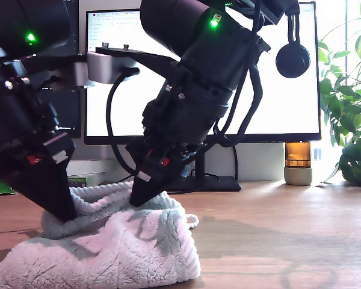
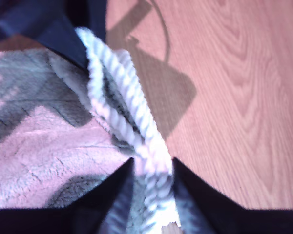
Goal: Fold the tea towel to a neat square and place it to the right
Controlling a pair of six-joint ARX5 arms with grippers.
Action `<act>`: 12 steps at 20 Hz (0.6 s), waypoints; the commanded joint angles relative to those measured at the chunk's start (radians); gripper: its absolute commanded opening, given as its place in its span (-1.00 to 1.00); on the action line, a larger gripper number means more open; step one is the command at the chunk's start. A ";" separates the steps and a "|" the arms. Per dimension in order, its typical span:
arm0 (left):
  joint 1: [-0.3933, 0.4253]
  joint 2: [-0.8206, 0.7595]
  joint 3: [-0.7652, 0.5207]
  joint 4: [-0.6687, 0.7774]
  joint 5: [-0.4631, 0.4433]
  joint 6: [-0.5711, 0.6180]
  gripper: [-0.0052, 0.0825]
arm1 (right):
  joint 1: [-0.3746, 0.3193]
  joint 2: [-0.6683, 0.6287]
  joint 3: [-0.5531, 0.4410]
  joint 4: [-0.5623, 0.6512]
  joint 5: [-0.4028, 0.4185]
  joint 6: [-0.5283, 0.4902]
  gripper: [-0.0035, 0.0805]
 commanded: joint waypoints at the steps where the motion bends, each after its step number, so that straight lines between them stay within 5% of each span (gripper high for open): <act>1: 0.003 0.011 -0.006 0.009 0.005 0.002 -0.94 | 0.000 0.008 0.000 0.005 0.014 0.002 -0.35; 10: 0.046 0.011 -0.006 0.014 0.005 0.002 -0.94 | -0.003 -0.030 0.091 -0.145 0.061 0.028 -0.36; 12: 0.051 0.011 -0.006 0.015 0.005 0.014 -0.94 | -0.002 -0.053 0.095 -0.169 0.059 0.039 -0.59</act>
